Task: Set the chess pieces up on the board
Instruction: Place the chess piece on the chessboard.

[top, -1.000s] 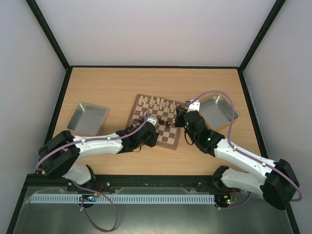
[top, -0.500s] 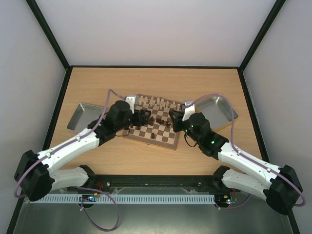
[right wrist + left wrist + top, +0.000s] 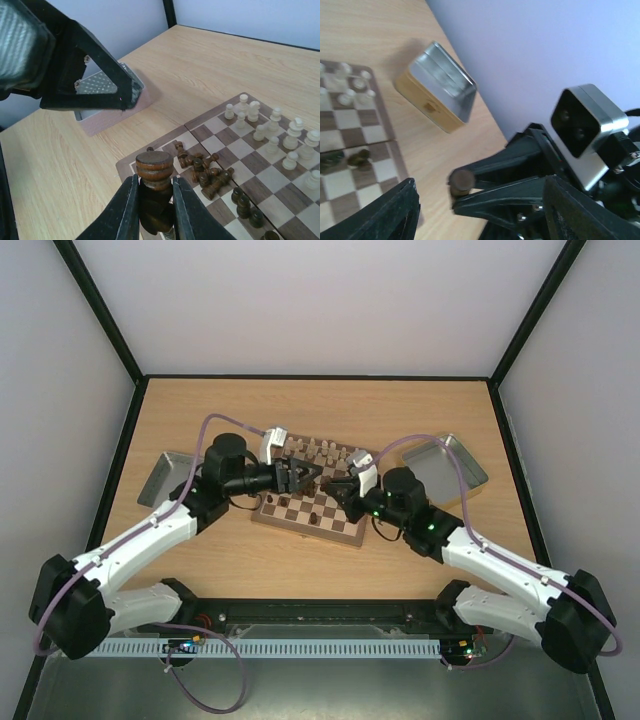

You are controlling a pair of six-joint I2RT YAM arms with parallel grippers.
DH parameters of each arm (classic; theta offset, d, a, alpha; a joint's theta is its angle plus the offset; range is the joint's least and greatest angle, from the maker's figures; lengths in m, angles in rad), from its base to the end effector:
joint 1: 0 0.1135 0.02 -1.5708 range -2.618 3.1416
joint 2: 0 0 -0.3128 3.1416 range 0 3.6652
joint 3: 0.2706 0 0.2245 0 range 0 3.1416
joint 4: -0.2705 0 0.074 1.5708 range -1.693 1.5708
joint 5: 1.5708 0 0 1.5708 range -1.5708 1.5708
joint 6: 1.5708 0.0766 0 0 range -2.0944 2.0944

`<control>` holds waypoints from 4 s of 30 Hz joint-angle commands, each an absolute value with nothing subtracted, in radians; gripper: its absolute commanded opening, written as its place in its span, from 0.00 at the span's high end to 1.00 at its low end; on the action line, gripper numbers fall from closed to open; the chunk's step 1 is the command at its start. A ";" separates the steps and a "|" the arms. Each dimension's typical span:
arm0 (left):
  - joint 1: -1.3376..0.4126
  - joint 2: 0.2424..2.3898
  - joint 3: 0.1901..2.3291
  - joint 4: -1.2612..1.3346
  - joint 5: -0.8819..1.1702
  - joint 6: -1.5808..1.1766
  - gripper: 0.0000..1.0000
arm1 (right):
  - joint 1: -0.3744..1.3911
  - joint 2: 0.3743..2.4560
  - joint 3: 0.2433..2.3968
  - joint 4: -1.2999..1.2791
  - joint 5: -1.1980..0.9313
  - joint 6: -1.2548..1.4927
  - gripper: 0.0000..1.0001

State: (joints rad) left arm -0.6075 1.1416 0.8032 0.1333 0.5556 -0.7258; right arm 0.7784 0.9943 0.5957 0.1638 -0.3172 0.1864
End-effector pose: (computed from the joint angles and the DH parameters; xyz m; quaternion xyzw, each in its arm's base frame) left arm 0.1822 -0.1759 0.3544 0.1287 0.7549 -0.5424 0.3454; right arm 0.1363 0.1679 0.3130 -0.3197 0.7129 0.3936 0.4844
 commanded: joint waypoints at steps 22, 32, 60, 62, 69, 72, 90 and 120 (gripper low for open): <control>-0.605 1.269 0.801 0.178 0.747 -0.770 0.77 | 0.775 1.076 0.691 0.182 -0.456 0.097 0.84; -0.604 1.276 0.803 0.138 0.735 -0.747 0.80 | 0.776 1.081 0.687 0.200 -0.433 0.123 0.84; -0.555 1.244 0.862 0.505 0.688 -1.559 0.84 | 0.775 0.900 0.569 0.531 -0.193 1.135 0.37; -0.556 1.235 0.861 0.514 0.670 -1.561 0.84 | 0.776 0.934 0.571 0.582 -0.228 1.191 0.39; -0.559 1.214 0.833 0.564 0.638 -1.543 0.84 | 0.776 1.005 0.542 0.781 -0.295 1.388 0.57; -0.559 1.211 0.824 0.581 0.634 -1.545 0.84 | 0.778 1.020 0.531 0.815 -0.293 1.438 0.65; -0.559 1.226 0.793 0.621 0.643 -1.560 0.84 | 0.777 1.115 0.554 0.873 -0.293 1.496 0.81; -0.372 1.198 0.956 -0.314 0.273 -0.630 0.44 | 0.776 1.198 0.956 -0.507 -0.062 0.872 0.98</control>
